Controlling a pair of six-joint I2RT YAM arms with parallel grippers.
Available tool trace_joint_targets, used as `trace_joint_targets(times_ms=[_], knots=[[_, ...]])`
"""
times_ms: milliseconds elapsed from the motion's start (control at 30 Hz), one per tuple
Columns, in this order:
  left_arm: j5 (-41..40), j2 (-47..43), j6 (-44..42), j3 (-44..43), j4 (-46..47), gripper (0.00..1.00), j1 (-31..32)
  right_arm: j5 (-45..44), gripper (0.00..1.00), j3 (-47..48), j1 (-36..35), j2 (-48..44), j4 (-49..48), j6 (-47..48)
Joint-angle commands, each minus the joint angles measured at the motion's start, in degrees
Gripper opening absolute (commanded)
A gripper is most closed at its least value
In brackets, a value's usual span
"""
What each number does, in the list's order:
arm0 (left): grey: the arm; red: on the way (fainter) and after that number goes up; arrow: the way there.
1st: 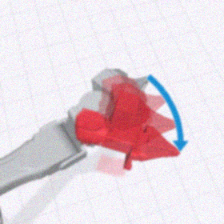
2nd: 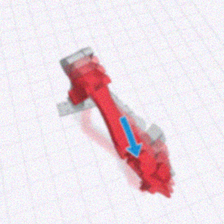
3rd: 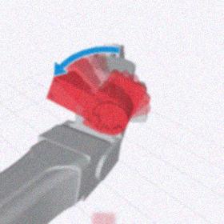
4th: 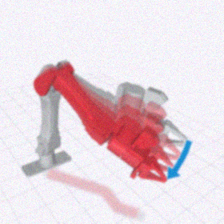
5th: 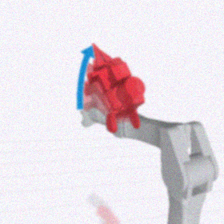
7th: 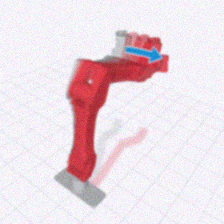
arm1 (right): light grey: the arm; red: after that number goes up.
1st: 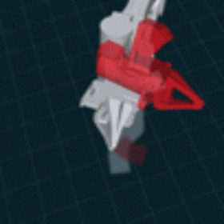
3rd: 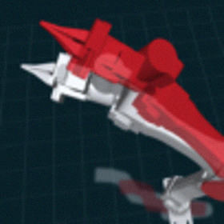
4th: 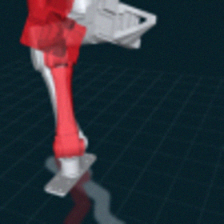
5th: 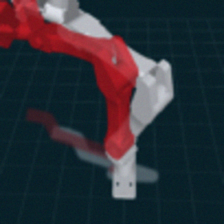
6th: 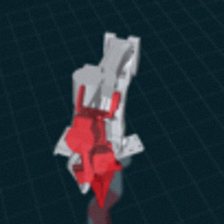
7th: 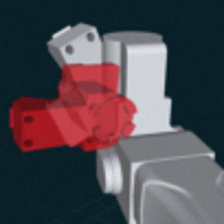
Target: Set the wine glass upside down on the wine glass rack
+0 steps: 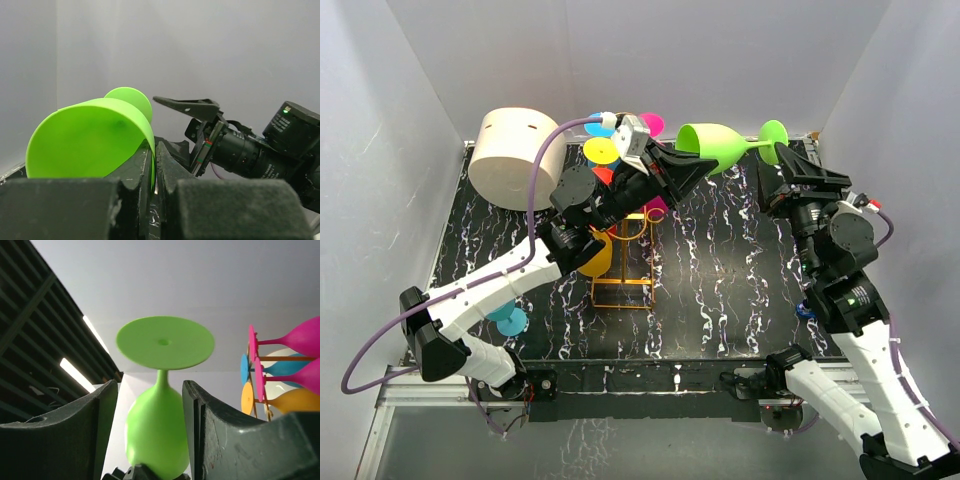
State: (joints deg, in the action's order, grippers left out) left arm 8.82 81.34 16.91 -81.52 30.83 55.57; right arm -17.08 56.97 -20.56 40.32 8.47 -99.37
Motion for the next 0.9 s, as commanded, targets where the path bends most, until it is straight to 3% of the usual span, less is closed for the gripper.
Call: trace_joint_targets(times_ms=[0,233,400,567,733,867], knots=[[1.9,-1.1,-2.0,0.3,4.5,0.0,0.6,-0.9,0.51,2.5,0.0,1.2,3.8,-3.2],[4.9,-0.7,-2.6,0.4,4.0,0.0,1.0,2.3,0.47,2.2,0.0,3.5,-0.4,-4.3],[6.6,-0.7,-2.9,0.7,3.9,0.0,1.2,3.6,0.46,-2.5,0.0,3.0,-9.1,-7.5],[7.5,-1.0,-3.2,0.8,3.2,0.0,1.3,4.2,0.44,-2.6,0.0,3.4,-9.0,-7.7],[7.5,-1.3,-3.1,1.1,2.6,0.0,1.4,4.8,0.29,-3.0,0.0,3.6,-9.1,-7.9],[7.2,-2.0,-2.8,1.8,1.7,0.04,1.5,4.7,0.08,-3.3,0.0,3.4,-9.0,-7.8]])
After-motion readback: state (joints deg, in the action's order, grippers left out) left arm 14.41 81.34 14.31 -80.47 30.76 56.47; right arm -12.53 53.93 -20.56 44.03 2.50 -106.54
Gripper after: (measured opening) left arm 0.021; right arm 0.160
